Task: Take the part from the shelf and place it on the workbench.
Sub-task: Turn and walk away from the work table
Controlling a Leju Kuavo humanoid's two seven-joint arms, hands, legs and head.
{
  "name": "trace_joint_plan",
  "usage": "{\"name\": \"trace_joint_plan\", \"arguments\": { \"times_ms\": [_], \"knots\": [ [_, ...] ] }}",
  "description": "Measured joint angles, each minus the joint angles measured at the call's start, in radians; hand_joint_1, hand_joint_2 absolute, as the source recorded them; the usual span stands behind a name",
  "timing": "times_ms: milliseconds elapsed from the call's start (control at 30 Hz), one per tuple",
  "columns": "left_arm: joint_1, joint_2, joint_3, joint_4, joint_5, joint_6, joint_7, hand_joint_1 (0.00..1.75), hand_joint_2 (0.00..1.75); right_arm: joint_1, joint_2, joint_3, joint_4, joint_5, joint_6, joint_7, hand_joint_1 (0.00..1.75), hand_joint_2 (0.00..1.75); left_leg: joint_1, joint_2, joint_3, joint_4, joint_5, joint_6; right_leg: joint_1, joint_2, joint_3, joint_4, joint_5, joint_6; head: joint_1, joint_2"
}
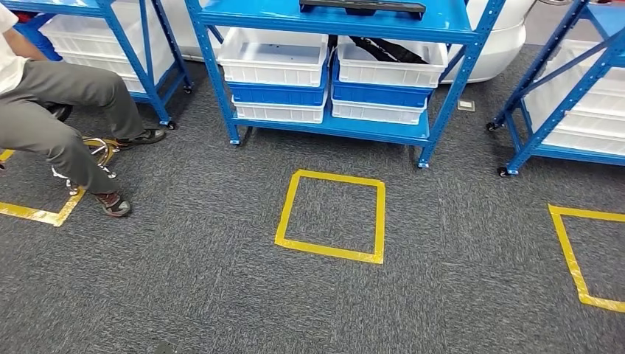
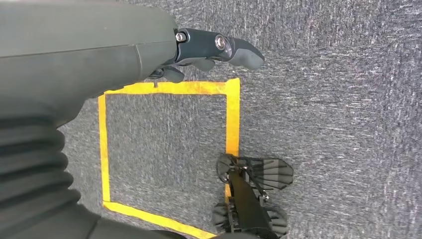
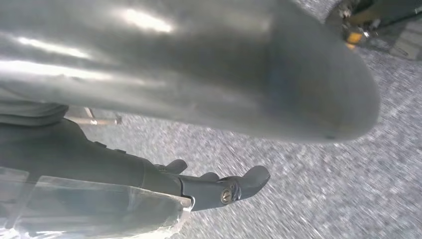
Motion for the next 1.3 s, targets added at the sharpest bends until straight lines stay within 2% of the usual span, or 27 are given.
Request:
{"name": "trace_joint_plan", "arguments": {
  "times_ms": [33,67,133,200,267,333,367,400,433,500,533,567,633,700,767,833,867,900,933,1000,1033,1067,1100,1167,1233,1300],
  "knots": [
    [0.0,0.001,0.001,0.0,0.0,0.0,0.0,0.0,0.0,-0.002,0.0,0.0,0.0,0.0,-0.001,0.0,0.0,0.0,-0.002,-0.004,-0.001,0.009,-0.009,-0.008,-0.001,0.001,0.019,-0.046,0.022,-0.002,0.002,0.0],
    [0.001,0.002,0.002,0.0,-0.001,-0.001,0.001,0.0,0.0,-0.005,0.001,0.0,0.0,0.001,-0.001,0.0,0.0,0.0,-0.004,-0.006,-0.003,0.016,-0.016,-0.015,-0.001,0.002,0.028,-0.065,0.031,-0.01,0.002,0.0],
    [0.001,0.003,0.005,0.0,-0.002,0.0,0.002,0.0,0.0,-0.008,0.003,0.0,0.0,0.003,-0.001,0.0,0.0,0.0,-0.004,-0.005,-0.005,0.022,-0.026,-0.024,0.002,0.002,0.032,-0.066,0.035,-0.033,0.001,0.0],
    [0.002,0.003,0.006,0.0,-0.003,0.0,0.003,0.0,0.0,-0.008,0.006,0.001,0.0,0.006,-0.002,0.0,0.0,0.0,0.002,0.012,-0.011,0.042,-0.038,-0.031,0.0,0.002,0.034,-0.067,0.037,-0.047,-0.002,0.0],
    [0.001,0.004,0.007,0.0,-0.003,-0.001,0.002,0.0,0.0,-0.007,0.007,0.003,0.0,0.009,-0.002,0.0,0.0,0.0,0.007,0.045,-0.049,0.128,-0.088,-0.043,0.0,0.0,0.037,-0.068,0.037,-0.057,-0.006,0.0],
    [0.0,0.003,0.008,0.0,-0.002,-0.002,0.0,0.0,0.0,-0.004,0.007,0.005,0.0,0.012,-0.003,0.0,0.0,0.0,0.01,0.065,-0.112,0.255,-0.149,-0.052,0.004,-0.004,0.038,-0.068,0.035,-0.063,-0.009,0.0],
    [0.001,0.003,0.009,0.0,-0.002,-0.002,0.0,0.0,0.0,-0.002,0.007,0.005,0.0,0.013,-0.003,0.0,0.0,0.0,0.011,0.069,-0.137,0.3,-0.163,-0.054,0.005,-0.006,0.039,-0.068,0.034,-0.065,-0.009,0.0],
    [0.001,0.002,0.01,0.0,-0.003,-0.002,-0.001,0.0,0.0,-0.001,0.007,0.006,0.0,0.014,-0.004,0.001,0.0,0.0,0.011,0.07,-0.145,0.309,-0.154,-0.052,0.007,-0.008,0.04,-0.068,0.033,-0.065,-0.009,0.0],
    [0.001,0.002,0.011,0.0,-0.005,-0.002,-0.001,0.0,0.0,0.0,0.008,0.006,0.0,0.015,-0.005,0.001,0.0,0.0,0.011,0.07,-0.134,0.28,-0.129,-0.047,0.009,-0.009,0.041,-0.068,0.031,-0.066,-0.009,0.0],
    [0.0,0.004,0.013,0.0,-0.008,-0.002,-0.002,0.0,0.0,0.0,0.01,0.006,0.0,0.016,-0.006,0.001,0.0,0.0,0.004,0.076,-0.071,0.146,-0.057,-0.024,0.013,-0.009,0.046,-0.069,0.029,-0.065,-0.009,0.0],
    [-0.001,0.005,0.013,0.0,-0.008,-0.002,-0.002,0.0,0.0,0.0,0.012,0.006,0.0,0.016,-0.007,0.001,0.0,0.0,-0.002,0.082,-0.043,0.087,-0.034,-0.012,0.016,-0.01,0.048,-0.069,0.028,-0.064,-0.008,0.0],
    [-0.003,0.006,0.014,0.0,-0.009,-0.002,-0.001,0.0,0.0,0.0,0.014,0.007,0.0,0.016,-0.008,0.001,0.0,0.0,-0.008,0.087,-0.025,0.05,-0.023,-0.003,0.016,-0.011,0.05,-0.071,0.027,-0.061,-0.008,0.0],
    [-0.005,0.008,0.015,0.0,-0.01,-0.001,0.0,0.0,0.0,0.0,0.017,0.007,0.0,0.018,-0.01,0.001,0.0,0.0,-0.017,0.09,-0.018,0.032,-0.023,0.007,0.016,-0.015,0.053,-0.077,0.025,-0.052,-0.009,0.0],
    [-0.005,0.008,0.018,0.0,-0.012,-0.001,0.001,0.0,0.0,0.0,0.017,0.008,0.0,0.02,-0.013,0.002,0.0,0.0,-0.013,0.083,-0.001,0.002,-0.01,0.014,0.019,-0.018,0.055,-0.078,0.022,-0.044,-0.01,0.0],
    [-0.006,0.005,0.021,-0.001,-0.014,-0.002,0.001,0.0,0.0,0.0,0.017,0.009,0.0,0.023,-0.017,0.003,0.0,0.87,-0.006,0.077,0.019,-0.029,0.006,0.023,0.022,-0.012,0.028,-0.019,-0.007,-0.046,-0.007,0.0],
    [-0.007,0.002,0.022,-0.001,-0.016,-0.002,0.001,0.0,0.0,0.0,0.015,0.011,0.0,0.026,-0.021,0.006,0.0,1.75,-0.008,0.071,0.022,-0.034,0.008,0.026,0.019,-0.005,-0.036,0.106,-0.06,-0.052,-0.006,0.0],
    [-0.007,0.001,0.023,-0.001,-0.016,-0.002,0.001,0.0,0.0,0.001,0.013,0.013,0.0,0.028,-0.024,0.008,0.0,1.75,-0.008,0.068,0.021,-0.034,0.007,0.025,0.018,-0.004,-0.066,0.159,-0.078,-0.051,-0.005,0.0],
    [-0.006,0.0,0.024,0.0,-0.016,-0.002,0.001,0.0,0.0,0.002,0.011,0.015,0.0,0.03,-0.029,0.012,0.0,1.75,-0.008,0.064,0.021,-0.033,0.006,0.023,0.014,-0.003,-0.081,0.182,-0.081,-0.043,-0.005,0.0],
    [-0.005,-0.001,0.025,0.0,-0.017,-0.002,0.001,0.0,0.0,0.003,0.01,0.016,0.0,0.031,-0.034,0.019,0.0,1.75,-0.006,0.061,0.021,-0.03,0.005,0.022,0.01,-0.003,-0.076,0.167,-0.068,-0.029,-0.005,0.0],
    [-0.004,-0.002,0.028,0.0,-0.02,-0.002,-0.001,0.0,0.0,0.003,0.009,0.017,0.0,0.031,-0.041,0.034,0.0,1.75,-0.002,0.055,0.019,-0.016,-0.004,0.012,-0.006,-0.004,-0.014,0.038,-0.013,0.009,-0.004,0.0],
    [-0.003,0.0,0.031,-0.001,-0.021,-0.001,-0.005,0.0,0.0,0.002,0.011,0.017,0.0,0.031,-0.044,0.04,0.0,1.75,-0.004,0.053,0.014,-0.002,-0.014,0.004,-0.012,-0.004,0.016,-0.022,0.011,0.021,-0.001,0.0],
    [-0.003,0.001,0.034,-0.001,-0.021,0.0,-0.011,0.0,0.0,0.0,0.012,0.017,0.0,0.029,-0.048,0.044,0.0,1.75,-0.008,0.052,0.01,0.012,-0.024,-0.003,-0.015,-0.003,0.038,-0.06,0.023,0.016,0.0,0.0],
    [-0.002,0.003,0.036,-0.001,-0.022,0.002,-0.018,0.0,0.0,-0.001,0.014,0.017,0.0,0.029,-0.052,0.046,0.0,1.75,-0.012,0.052,0.006,0.023,-0.032,-0.005,-0.016,-0.003,0.046,-0.072,0.026,0.005,0.0,0.0],
    [-0.001,0.005,0.041,-0.001,-0.022,0.005,-0.036,0.0,0.0,-0.002,0.015,0.017,0.0,0.028,-0.058,0.048,0.0,1.75,-0.014,0.052,0.005,0.029,-0.037,0.001,-0.012,-0.001,0.048,-0.067,0.024,-0.022,-0.005,0.0],
    [-0.002,0.006,0.047,-0.001,-0.024,0.013,-0.051,0.0,0.0,-0.001,0.016,0.017,0.0,0.029,-0.056,0.049,0.0,1.75,-0.013,0.053,0.007,0.026,-0.034,0.007,-0.009,0.0,0.048,-0.068,0.025,-0.023,-0.007,0.0],
    [-0.002,0.006,0.052,-0.001,-0.024,0.022,-0.061,0.0,0.0,-0.001,0.017,0.016,0.0,0.03,-0.054,0.05,0.0,1.75,-0.011,0.053,0.009,0.024,-0.032,0.006,-0.007,0.001,0.048,-0.068,0.024,-0.023,-0.007,0.0]
  ]
}}
